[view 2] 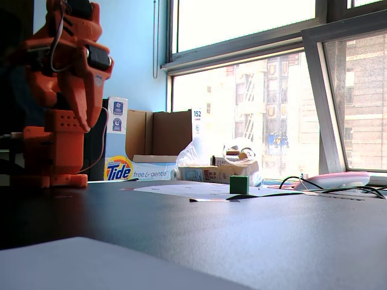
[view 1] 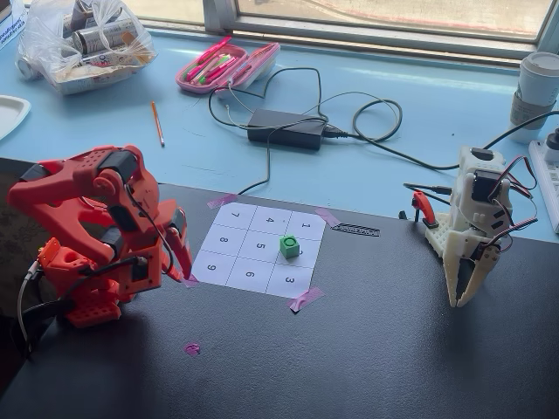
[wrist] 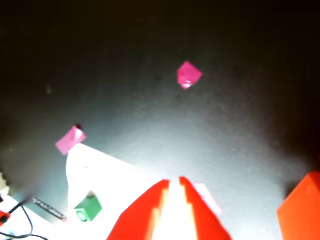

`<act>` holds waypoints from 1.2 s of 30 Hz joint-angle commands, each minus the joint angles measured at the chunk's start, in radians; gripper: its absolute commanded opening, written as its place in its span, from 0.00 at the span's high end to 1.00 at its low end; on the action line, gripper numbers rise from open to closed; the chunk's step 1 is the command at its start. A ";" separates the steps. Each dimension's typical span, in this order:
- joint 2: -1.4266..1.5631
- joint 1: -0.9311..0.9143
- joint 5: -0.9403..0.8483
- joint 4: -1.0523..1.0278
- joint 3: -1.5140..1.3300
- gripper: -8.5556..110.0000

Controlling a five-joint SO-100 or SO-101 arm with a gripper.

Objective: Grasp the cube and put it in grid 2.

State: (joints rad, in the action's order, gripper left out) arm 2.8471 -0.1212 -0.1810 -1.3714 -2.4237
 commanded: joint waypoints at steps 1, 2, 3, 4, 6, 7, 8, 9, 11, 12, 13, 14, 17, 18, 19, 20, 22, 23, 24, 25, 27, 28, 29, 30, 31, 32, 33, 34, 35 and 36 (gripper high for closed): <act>0.083 -0.009 0.017 0.061 -0.120 0.93; 0.104 -0.009 0.017 0.077 -0.153 0.93; 0.130 -0.009 0.023 0.097 -0.192 0.93; 0.156 -0.009 0.031 0.118 -0.236 0.93; 0.213 -0.005 0.048 0.160 -0.327 0.93; 0.245 -0.002 0.055 0.173 -0.367 0.93; 0.268 0.000 0.063 0.176 -0.391 0.93; 0.285 0.000 0.063 0.178 -0.408 0.93; 0.331 -0.003 0.063 0.172 -0.440 0.93; 0.367 0.003 0.063 0.170 -0.468 0.93; 0.407 0.015 0.063 0.163 -0.497 0.93; 0.442 0.025 0.063 0.152 -0.518 0.93; 0.454 0.032 0.064 0.166 -0.545 0.93; 0.454 0.040 0.064 0.169 -0.552 0.93; 0.454 0.044 0.064 0.173 -0.558 0.93; 0.454 0.048 0.064 0.183 -0.569 0.93; 0.456 0.052 0.064 0.196 -0.589 0.93; 0.456 0.051 0.066 0.196 -0.589 0.93; 0.456 0.049 0.066 0.196 -0.589 0.93; 0.456 0.049 0.066 0.196 -0.589 0.93; 0.456 0.048 0.066 0.196 -0.589 0.93; 0.456 0.048 0.066 0.196 -0.589 0.93; 0.456 0.048 0.066 0.196 -0.589 0.93; 0.456 0.048 0.066 0.196 -0.589 0.93; 0.456 0.048 0.066 0.196 -0.589 0.93; 0.456 0.048 0.066 0.196 -0.589 0.93; 0.456 0.048 0.066 0.196 -0.589 0.93; 0.456 0.048 0.066 0.196 -0.589 0.93; 0.456 0.048 0.066 0.196 -0.589 0.93; 0.456 0.048 0.066 0.196 -0.589 0.93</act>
State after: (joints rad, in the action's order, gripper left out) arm 3.3042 -0.0767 -0.1197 -1.1720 -3.0112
